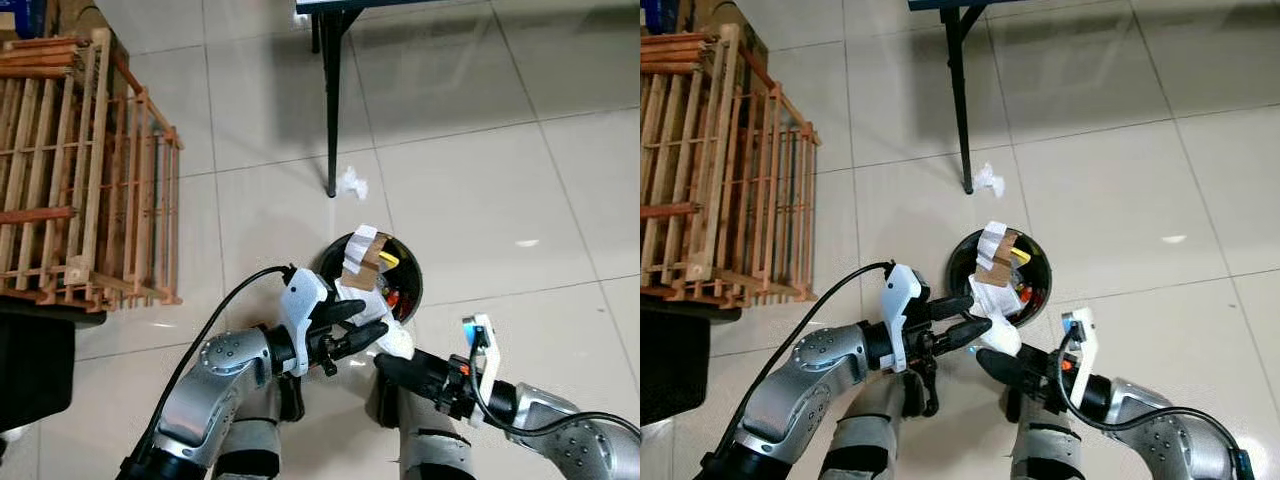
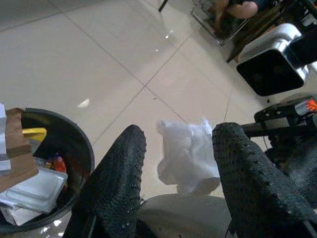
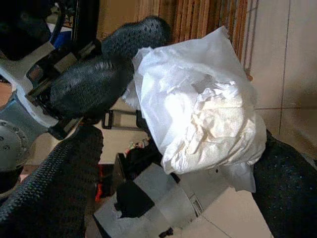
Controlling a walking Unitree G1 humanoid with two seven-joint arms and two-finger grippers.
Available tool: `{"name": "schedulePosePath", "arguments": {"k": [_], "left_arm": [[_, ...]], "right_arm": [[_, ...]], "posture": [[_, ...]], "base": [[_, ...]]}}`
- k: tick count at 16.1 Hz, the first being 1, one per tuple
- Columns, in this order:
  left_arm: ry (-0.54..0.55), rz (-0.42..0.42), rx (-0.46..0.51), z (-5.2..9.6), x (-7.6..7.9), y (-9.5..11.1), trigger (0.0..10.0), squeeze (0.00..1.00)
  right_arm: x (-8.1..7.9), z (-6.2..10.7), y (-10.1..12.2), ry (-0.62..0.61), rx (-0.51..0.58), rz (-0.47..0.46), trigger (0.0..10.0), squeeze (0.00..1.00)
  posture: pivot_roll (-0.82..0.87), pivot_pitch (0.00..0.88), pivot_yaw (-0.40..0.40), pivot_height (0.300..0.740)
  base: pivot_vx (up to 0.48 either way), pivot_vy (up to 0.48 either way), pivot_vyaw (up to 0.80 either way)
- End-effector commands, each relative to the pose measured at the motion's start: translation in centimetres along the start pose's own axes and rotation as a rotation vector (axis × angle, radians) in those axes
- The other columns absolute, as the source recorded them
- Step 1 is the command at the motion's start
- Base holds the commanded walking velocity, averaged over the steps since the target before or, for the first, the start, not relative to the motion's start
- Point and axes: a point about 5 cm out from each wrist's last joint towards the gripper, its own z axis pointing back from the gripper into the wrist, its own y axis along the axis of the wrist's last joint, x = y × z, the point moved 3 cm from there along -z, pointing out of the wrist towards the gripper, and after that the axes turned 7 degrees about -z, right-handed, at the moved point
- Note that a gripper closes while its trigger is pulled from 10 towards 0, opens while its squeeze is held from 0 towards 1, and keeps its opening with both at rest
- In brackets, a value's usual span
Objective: Picking trash to rubbish bin
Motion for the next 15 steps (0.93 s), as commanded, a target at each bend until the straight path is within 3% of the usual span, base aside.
{"name": "schedulePosePath", "arguments": {"k": [1,6,15], "left_arm": [[-0.022,0.031,-0.023,0.2,0.3,-0.9,10.0,0.0],[-0.069,0.036,-0.033,0.2,0.8,-0.7,10.0,0.0],[-0.159,-0.009,-0.111,1.5,1.8,-1.3,10.0,0.0]], "right_arm": [[0.1,0.1,-0.5,-0.007,0.008,-0.019,10.0,0.0],[0.1,-1.6,2.2,-0.008,0.112,-0.015,10.0,0.0],[-0.3,-4.3,3.1,0.014,0.123,-0.045,10.0,0.0]], "posture": [[-0.03,0.471,0.094,0.72],[-0.02,0.468,0.1,0.72],[0.0,0.491,0.059,0.72]], "base": [[0.0,0.0,0.0],[0.0,0.0,0.0],[0.0,0.0,0.0]]}}
